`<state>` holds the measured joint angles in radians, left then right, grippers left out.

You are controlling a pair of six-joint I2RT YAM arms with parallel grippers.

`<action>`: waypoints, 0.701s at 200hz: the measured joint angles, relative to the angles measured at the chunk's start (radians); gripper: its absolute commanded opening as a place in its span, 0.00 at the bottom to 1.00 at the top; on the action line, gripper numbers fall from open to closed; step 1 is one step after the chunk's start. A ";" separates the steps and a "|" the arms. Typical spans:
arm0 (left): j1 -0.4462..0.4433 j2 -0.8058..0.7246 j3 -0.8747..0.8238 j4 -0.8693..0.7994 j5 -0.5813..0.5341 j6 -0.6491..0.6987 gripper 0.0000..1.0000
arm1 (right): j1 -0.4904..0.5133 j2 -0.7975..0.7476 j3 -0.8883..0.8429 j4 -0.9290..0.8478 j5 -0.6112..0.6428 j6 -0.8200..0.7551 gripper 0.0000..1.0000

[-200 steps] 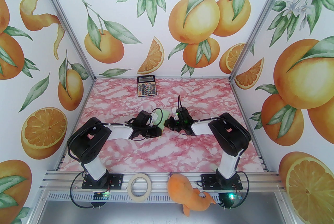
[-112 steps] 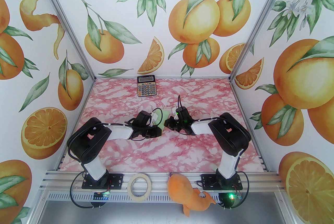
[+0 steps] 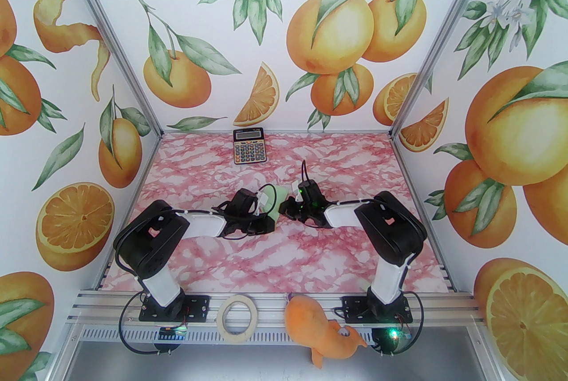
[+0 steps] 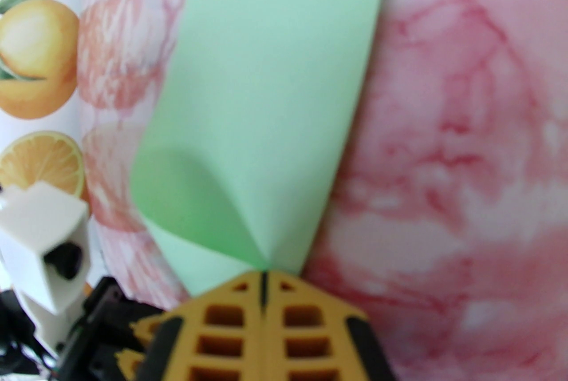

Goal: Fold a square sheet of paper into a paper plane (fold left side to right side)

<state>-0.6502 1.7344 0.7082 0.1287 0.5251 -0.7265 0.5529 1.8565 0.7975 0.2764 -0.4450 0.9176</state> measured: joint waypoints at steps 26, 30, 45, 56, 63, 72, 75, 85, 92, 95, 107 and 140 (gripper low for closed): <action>0.000 0.000 0.000 0.000 0.000 0.000 0.16 | 0.000 0.012 0.005 -0.004 0.000 -0.002 0.00; 0.000 0.000 0.000 0.000 0.000 0.000 0.16 | 0.000 0.012 0.006 -0.005 0.000 -0.002 0.00; 0.000 0.000 0.000 0.000 0.000 0.000 0.16 | -0.003 0.012 0.006 -0.005 0.000 -0.002 0.00; 0.000 0.000 0.000 0.000 0.000 0.001 0.16 | -0.003 0.012 0.006 -0.005 0.000 -0.003 0.00; 0.000 0.000 0.000 0.000 0.000 0.000 0.16 | -0.003 0.012 0.006 -0.005 0.000 -0.003 0.00; 0.000 0.000 0.000 0.000 0.001 0.000 0.16 | -0.003 0.012 0.006 -0.005 0.000 -0.003 0.00; 0.000 0.000 0.000 0.000 0.001 0.000 0.16 | -0.003 0.012 0.006 -0.005 0.000 -0.002 0.00; 0.000 0.000 0.000 0.001 0.002 0.000 0.16 | -0.003 0.012 0.006 -0.005 0.000 -0.002 0.00; 0.000 0.000 0.000 0.002 0.002 0.000 0.16 | -0.003 0.012 0.006 -0.005 0.000 -0.002 0.00; 0.000 0.000 0.000 0.002 0.002 0.000 0.16 | -0.003 0.012 0.006 -0.005 0.000 -0.003 0.00; -0.001 0.001 -0.003 0.008 0.002 0.000 0.15 | -0.003 0.012 0.006 -0.005 0.000 -0.003 0.00; 0.000 0.006 -0.021 0.032 0.003 -0.003 0.14 | -0.003 0.012 0.006 -0.005 0.000 -0.002 0.00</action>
<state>-0.6506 1.7401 0.6876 0.1608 0.5282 -0.7300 0.5503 1.8687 0.8036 0.2718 -0.4454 0.9154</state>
